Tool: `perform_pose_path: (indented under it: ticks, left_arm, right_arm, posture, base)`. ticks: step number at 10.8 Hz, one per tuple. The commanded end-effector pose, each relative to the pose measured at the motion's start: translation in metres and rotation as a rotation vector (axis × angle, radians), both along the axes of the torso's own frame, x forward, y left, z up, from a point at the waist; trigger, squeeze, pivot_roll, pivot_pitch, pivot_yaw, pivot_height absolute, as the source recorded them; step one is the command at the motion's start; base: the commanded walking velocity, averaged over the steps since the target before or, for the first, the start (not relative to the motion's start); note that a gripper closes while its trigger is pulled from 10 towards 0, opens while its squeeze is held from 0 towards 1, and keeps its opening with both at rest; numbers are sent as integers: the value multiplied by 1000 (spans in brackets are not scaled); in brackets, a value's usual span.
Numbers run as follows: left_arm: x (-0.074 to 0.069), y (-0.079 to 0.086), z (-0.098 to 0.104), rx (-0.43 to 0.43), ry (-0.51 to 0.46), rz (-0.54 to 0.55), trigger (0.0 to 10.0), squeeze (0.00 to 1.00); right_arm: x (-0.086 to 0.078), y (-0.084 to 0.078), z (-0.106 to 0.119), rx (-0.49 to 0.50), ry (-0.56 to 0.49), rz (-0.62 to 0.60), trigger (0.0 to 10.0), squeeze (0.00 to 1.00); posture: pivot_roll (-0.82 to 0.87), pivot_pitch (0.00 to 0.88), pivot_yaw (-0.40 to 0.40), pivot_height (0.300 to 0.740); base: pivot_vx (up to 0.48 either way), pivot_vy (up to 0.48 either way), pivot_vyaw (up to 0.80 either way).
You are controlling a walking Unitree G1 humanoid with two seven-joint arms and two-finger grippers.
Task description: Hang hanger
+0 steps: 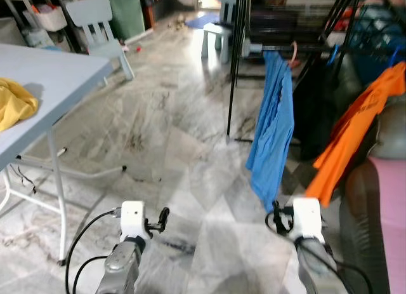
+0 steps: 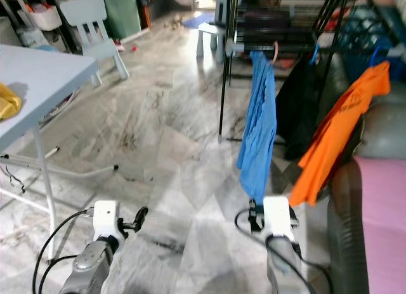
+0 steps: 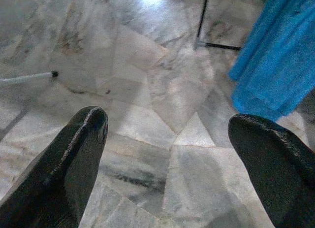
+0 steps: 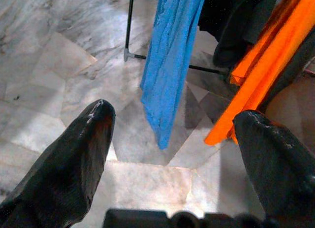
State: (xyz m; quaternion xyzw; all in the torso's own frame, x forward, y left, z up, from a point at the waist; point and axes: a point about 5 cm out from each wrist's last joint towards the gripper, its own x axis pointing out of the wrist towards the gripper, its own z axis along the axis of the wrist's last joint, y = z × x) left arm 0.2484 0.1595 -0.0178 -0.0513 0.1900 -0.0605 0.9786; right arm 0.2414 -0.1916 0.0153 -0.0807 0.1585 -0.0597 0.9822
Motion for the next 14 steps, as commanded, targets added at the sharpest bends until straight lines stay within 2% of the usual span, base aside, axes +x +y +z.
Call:
perform_pose_path:
  ticks: [1, 3, 4, 5, 7, 8, 9, 11, 13, 14]
  left_arm:
    - [-3, 0, 0, 3, 7, -18, 10000, 0]
    - [-3, 0, 2, 3, 13, -10, 10000, 0]
    - [4, -2, 12, -12, -31, -11, 10000, 0]
    - [13, -5, 27, -23, -62, -16, 10000, 0]
    - [35, -18, 67, -75, -162, -16, 10000, 0]
    - [43, -29, 83, -34, -202, -28, 10000, 0]
    - [49, -33, 89, -40, -197, -7, 10000, 0]
    - [47, -36, 90, -25, -183, -1, 10000, 0]
    - [43, -33, 87, -14, -170, 23, 10000, 0]
    - [42, -30, 91, -3, -176, -8, 10000, 0]
  right_arm:
    - [1, -1, 10, -27, -26, 9, 10000, 0]
    - [2, -4, 21, -53, -45, 29, 10000, 0]
    - [4, -3, 26, -53, -54, 40, 10000, 0]
    - [10, 2, 38, -78, -80, 68, 10000, 0]
    - [23, 8, 61, -59, -120, 79, 10000, 0]
    - [28, 11, 68, -59, -123, 91, 10000, 0]
    - [36, 12, 69, -63, -116, 104, 10000, 0]
    - [42, 12, 78, -50, -122, 109, 10000, 0]
    - [45, -2, 78, -70, -116, 81, 10000, 0]
    - [46, -7, 83, -69, -124, 72, 10000, 0]
  posture:
    - [-112, 164, 81, 740]
    - [-110, 193, 67, 740]
    - [-101, 194, 58, 740]
    - [-102, 198, 54, 740]
    - [-100, 185, 54, 740]
    - [-95, 169, 47, 740]
    - [-107, 163, 41, 740]
    - [-122, 127, 35, 740]
    - [-118, 118, 39, 740]
    - [-112, 127, 47, 740]
  base:
    - [0, 0, 0]
    - [0, 0, 0]
    - [0, 0, 0]
    - [0, 0, 0]
    - [0, 0, 0]
    - [0, 0, 0]
    - [0, 0, 0]
    - [0, 0, 0]
    - [0, 0, 0]
    - [0, 0, 0]
